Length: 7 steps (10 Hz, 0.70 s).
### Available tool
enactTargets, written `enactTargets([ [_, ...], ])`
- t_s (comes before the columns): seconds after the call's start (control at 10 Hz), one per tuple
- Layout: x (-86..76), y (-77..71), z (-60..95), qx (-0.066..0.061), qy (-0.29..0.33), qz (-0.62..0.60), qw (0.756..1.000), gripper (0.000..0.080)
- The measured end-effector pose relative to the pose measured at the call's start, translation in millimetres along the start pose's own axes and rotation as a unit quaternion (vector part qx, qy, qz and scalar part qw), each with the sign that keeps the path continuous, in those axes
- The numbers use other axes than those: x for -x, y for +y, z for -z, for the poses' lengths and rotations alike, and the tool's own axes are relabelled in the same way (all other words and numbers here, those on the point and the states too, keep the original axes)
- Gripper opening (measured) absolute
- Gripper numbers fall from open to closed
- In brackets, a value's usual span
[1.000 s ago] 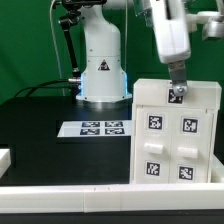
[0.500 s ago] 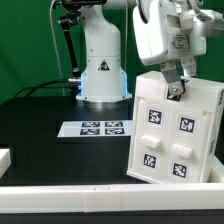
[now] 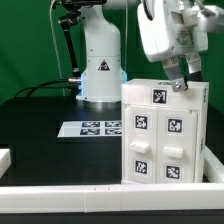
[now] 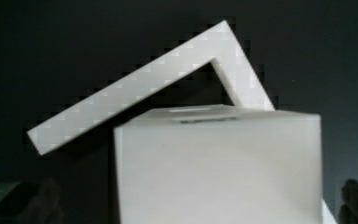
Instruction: Assemble cabinet
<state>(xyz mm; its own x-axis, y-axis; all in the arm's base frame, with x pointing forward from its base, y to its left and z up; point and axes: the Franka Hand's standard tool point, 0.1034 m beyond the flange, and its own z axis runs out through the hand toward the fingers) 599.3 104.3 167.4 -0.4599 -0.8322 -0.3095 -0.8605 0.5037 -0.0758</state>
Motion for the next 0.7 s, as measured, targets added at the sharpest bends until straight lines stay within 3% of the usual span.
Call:
enactTargets([
  [0.3,14.0,6.0,4.9,0.0,-0.01,0.002,1.0,0.0796],
  [0.7,13.3,6.7,3.2,0.001,-0.009,0.012,1.0,0.0796],
])
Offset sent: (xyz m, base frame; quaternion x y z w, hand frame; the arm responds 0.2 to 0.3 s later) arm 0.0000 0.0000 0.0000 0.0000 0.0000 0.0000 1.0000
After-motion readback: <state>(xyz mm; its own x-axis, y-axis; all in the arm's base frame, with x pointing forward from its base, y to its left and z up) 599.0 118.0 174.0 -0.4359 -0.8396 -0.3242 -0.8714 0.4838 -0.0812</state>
